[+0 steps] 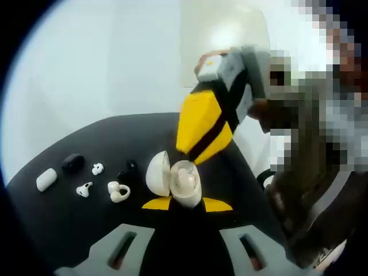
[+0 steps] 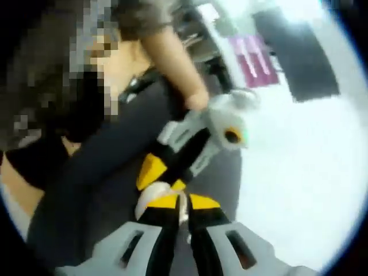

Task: Pick up three earphones and place each one into its charging case using tactile feedback, ensure that each earphone is properly inserted and securely positioned inside the case.

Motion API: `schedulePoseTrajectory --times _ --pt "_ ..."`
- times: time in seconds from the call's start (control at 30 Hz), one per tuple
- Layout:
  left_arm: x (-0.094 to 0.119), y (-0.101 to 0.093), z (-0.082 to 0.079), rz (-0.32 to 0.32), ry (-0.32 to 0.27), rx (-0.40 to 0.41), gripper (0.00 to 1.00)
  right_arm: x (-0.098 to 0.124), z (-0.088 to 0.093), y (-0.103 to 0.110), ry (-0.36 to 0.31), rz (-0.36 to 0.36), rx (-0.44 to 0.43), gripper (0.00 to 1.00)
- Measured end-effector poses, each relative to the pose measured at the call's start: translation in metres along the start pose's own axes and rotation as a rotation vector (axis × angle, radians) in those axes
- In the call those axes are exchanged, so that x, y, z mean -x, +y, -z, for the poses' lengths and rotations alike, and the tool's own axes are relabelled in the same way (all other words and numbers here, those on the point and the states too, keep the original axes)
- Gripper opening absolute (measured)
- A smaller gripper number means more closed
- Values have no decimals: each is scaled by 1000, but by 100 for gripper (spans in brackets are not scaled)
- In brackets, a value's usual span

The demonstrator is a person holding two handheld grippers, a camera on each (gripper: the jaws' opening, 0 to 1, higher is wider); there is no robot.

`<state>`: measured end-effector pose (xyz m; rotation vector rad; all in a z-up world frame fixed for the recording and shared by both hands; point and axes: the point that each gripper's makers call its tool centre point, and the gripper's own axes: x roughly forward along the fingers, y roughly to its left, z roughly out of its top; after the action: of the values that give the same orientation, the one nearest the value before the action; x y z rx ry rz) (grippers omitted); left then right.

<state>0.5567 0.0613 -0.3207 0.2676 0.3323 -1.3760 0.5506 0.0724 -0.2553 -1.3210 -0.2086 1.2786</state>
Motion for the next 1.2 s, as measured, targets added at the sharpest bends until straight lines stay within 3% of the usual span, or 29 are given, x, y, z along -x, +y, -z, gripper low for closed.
schedulePoseTrajectory --times 0.07,0.23,0.33,0.43,0.5,0.53,0.6,0.73,0.83,1.0,1.07,1.2 --pt "0 0 0 0 -1 -4 15 5 3 -12 -54 39 -149 8" --pt "1 0 0 0 -2 -7 15 22 43 -45 -101 166 -522 8" --pt "1 0 0 1 -2 -10 15 21 59 -53 -122 170 -725 8" --pt "1 0 0 4 -5 -14 15 11 64 -47 -127 84 -908 9" --pt "1 0 0 4 -6 -15 15 -2 64 -34 -107 -49 -1057 11" --pt "2 0 0 5 -6 -16 15 -9 63 -30 -115 -96 -1086 13" --pt "2 0 0 3 -7 -24 15 -23 64 -32 -107 -85 -1106 13" --pt "2 0 0 4 -9 -24 15 -39 69 -20 1 -134 -1149 14" --pt "2 0 0 6 -9 -23 15 -48 69 -16 23 -151 -1061 16" --pt "2 0 0 6 -10 -24 15 -57 77 -8 114 -187 -1099 16" --pt "2 0 0 5 -9 -27 15 -59 78 -7 120 -197 -1061 16" --pt "2 -1 0 4 -10 -33 15 -61 84 -7 138 -195 -1065 16"
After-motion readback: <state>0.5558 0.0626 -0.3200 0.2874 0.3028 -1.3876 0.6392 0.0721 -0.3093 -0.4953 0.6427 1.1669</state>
